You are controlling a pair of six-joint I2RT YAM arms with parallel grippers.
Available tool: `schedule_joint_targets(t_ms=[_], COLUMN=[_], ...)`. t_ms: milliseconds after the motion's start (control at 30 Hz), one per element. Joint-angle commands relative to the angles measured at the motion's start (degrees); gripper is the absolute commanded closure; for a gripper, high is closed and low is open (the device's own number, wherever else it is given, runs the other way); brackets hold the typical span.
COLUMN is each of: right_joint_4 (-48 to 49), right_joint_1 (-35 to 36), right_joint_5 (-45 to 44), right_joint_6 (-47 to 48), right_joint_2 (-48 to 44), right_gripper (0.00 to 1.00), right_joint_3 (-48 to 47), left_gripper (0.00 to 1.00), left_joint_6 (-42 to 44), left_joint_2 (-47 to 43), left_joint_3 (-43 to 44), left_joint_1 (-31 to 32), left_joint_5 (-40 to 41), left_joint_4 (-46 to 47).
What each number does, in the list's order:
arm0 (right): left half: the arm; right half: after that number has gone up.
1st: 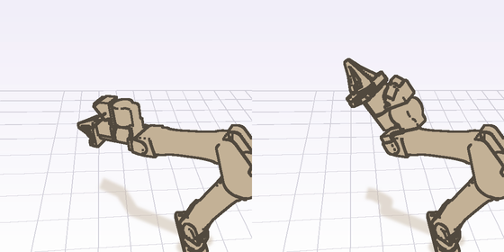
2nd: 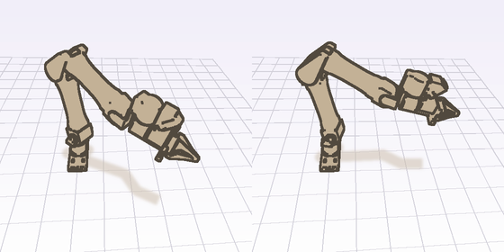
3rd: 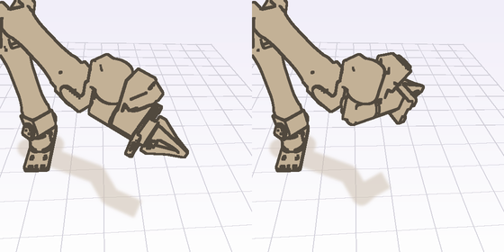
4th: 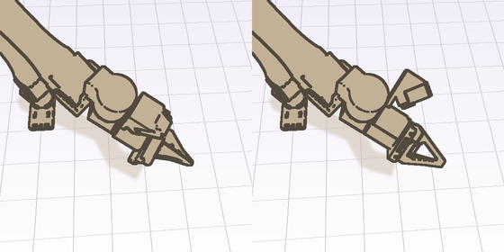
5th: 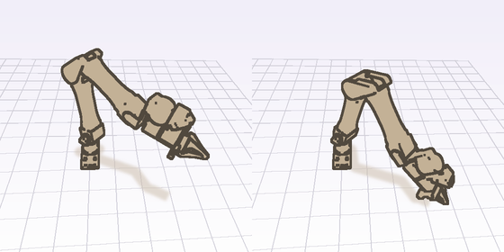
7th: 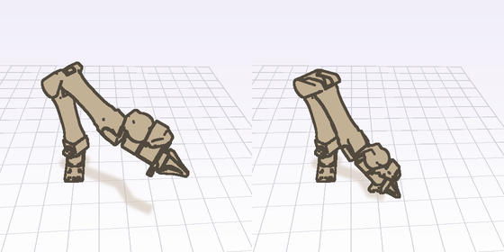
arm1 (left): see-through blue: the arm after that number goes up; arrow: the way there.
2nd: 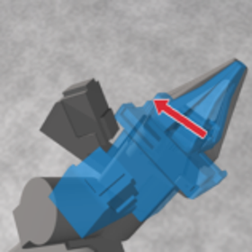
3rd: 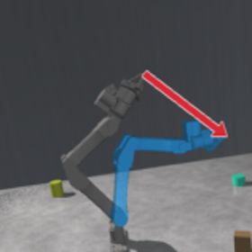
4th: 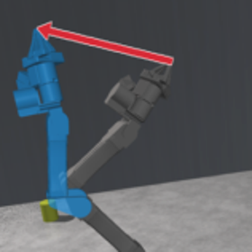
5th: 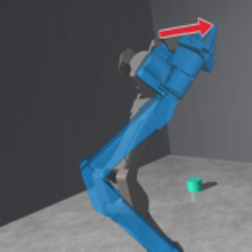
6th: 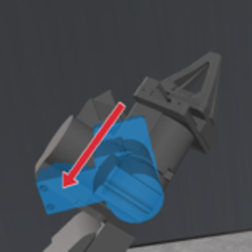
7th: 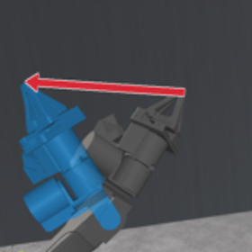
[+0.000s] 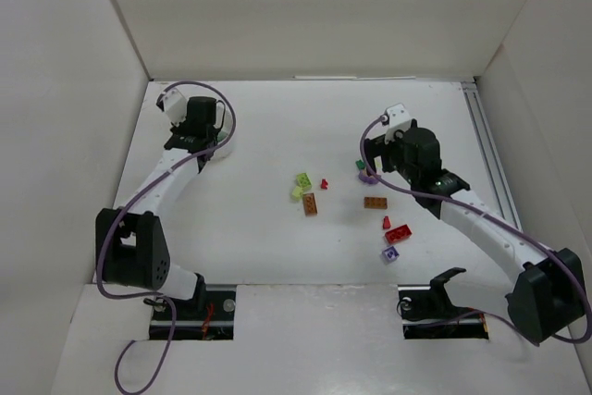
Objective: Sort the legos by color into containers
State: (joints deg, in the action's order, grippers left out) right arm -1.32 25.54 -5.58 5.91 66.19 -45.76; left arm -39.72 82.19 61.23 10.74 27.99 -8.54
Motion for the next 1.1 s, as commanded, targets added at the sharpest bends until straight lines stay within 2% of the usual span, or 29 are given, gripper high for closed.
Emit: schedule_joint_targets(t_ms=[0, 133, 233, 400, 567, 600, 633, 667, 800, 867, 900, 933, 1067], right_joint_4=[1.41, 1.41, 1.41, 1.41, 0.88, 0.88, 0.88, 0.88, 0.88, 0.88, 0.88, 0.88, -0.26], right_joint_1=[-1.36, -2.51, -3.04, -3.66, -4.18, -4.18, -4.18, -4.18, -4.18, -4.18, -4.18, -4.18, -4.18], right_joint_5=[0.05, 0.57, 0.57, 0.57, 0.05, 0.05, 0.05, 0.05, 0.05, 0.57, 1.18, 1.19, 0.05], right_joint_6=[-1.43, -1.43, -1.43, -1.95, -1.96, -1.96, -1.96, -1.96, -1.96, -2.57, -3.09, -3.62, -5.30], right_joint_2=[-2.12, -2.12, -2.65, -2.65, -3.26, -3.26, -3.79, -3.79, -3.79, -3.26, -2.74, -1.34, 3.93], right_gripper=[0.00, 0.00, 0.00, 0.00, 0.00, 0.00, 0.00, 0.00, 0.00, 0.00, 0.00, 0.00, 0.00], right_joint_3=[0.41, 0.41, 0.93, 0.93, 1.46, 1.46, 1.46, 1.46, 1.99, 1.99, 1.99, 1.99, 0.67], left_gripper=[1.00, 1.00, 1.00, 1.00, 0.98, 0.92, 0.77, 0.70, 0.57, 0.54, 0.48, 0.46, 0.21], left_joint_6=[-4.21, -8.44, -10.54, -10.55, -14.05, -14.06, -14.06, -14.06, -12.23, -10.56, -9.77, -8.80, -6.07], left_joint_2=[1.03, 4.64, 7.62, 10.35, 11.06, 11.06, 11.06, 11.06, 10.28, 9.40, 8.52, 7.99, 4.65], left_joint_3=[4.06, 8.71, 11.01, 12.16, 12.16, 12.16, 12.16, 12.16, 11.63, 11.02, 10.40, 9.88, 8.82], left_joint_1=[0.16, 0.16, 0.16, 0.16, -0.37, -0.37, -0.37, -0.37, -0.37, -0.37, -0.37, -0.37, 2.42], left_joint_5=[6.98, 13.91, 15.33, 13.85, 13.06, 13.06, 13.06, 13.06, 11.66, 10.16, 8.76, 8.14, 7.52], left_joint_4=[-1.75, -7.88, -9.73, -9.04, -9.57, -9.57, -9.57, -9.57, -8.87, -6.07, -4.92, -4.39, -2.72])
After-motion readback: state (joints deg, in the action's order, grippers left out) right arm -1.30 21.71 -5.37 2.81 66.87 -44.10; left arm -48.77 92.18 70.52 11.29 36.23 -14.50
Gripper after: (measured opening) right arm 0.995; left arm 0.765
